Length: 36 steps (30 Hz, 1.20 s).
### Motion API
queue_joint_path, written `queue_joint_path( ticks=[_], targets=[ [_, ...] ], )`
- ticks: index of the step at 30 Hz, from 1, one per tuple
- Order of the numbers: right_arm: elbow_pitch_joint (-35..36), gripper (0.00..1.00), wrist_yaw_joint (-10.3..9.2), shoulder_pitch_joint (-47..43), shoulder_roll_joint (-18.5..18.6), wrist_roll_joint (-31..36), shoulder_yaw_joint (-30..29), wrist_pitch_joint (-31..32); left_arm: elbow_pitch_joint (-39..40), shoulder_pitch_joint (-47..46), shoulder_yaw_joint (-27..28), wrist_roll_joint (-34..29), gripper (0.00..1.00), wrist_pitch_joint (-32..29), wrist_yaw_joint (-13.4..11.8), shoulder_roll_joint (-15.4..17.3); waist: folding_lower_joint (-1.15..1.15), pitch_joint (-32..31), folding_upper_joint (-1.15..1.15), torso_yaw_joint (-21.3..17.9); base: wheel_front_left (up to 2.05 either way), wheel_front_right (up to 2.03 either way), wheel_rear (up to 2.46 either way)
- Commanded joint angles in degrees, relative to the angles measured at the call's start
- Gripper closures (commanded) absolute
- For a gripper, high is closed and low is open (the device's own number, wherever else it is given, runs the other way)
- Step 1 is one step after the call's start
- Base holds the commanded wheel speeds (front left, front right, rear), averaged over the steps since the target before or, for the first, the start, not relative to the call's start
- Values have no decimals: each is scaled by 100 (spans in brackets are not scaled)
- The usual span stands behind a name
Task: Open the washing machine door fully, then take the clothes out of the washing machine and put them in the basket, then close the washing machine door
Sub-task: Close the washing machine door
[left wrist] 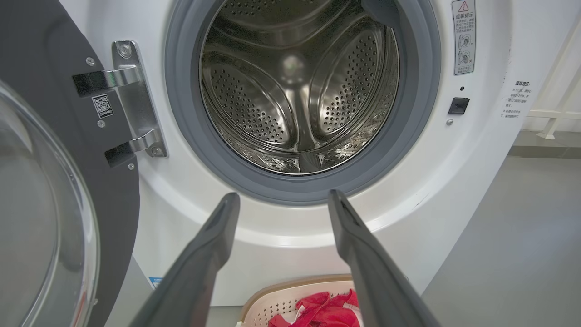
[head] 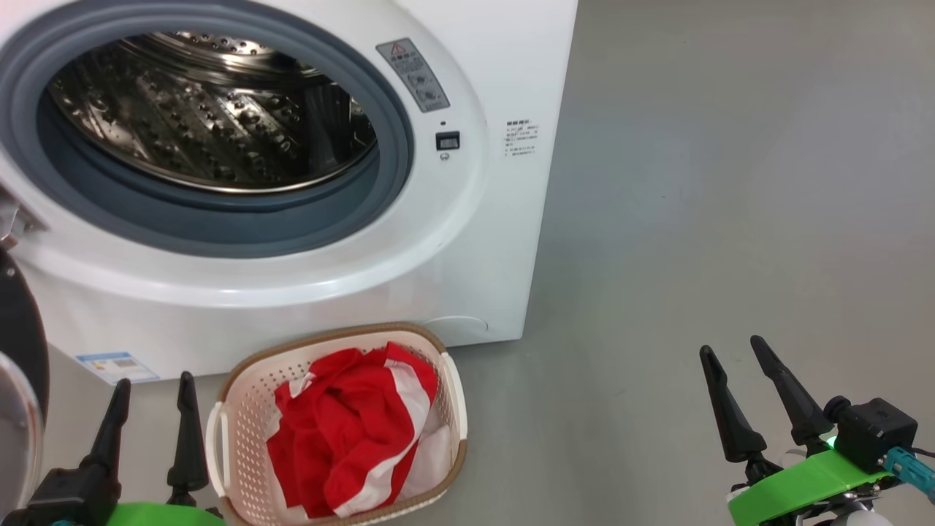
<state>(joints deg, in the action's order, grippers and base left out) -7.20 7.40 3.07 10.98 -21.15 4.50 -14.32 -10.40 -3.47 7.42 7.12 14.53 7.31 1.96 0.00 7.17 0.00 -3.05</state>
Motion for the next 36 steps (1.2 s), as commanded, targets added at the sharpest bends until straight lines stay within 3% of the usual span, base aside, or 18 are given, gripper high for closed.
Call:
queue_joint_path(
  ticks=[1, 14, 36],
  targets=[
    [136, 0, 9, -20, 101, 39, 72, -68, 112, -61, 165, -21, 0, 47, 17, 92, 0, -8, 0, 7, -127, 127, 0],
    [149, 0, 9, -2, 110, 37, 67, -68, 162, -54, 130, -29, 0, 47, 16, 92, 0, 10, 0, 64, -124, 123, 1],
    [150, 0, 9, -1, 160, 53, 135, -68, 132, -29, -3, 111, 0, 47, -88, 92, 0, -21, 0, 357, -5, 5, 0]
  ],
)
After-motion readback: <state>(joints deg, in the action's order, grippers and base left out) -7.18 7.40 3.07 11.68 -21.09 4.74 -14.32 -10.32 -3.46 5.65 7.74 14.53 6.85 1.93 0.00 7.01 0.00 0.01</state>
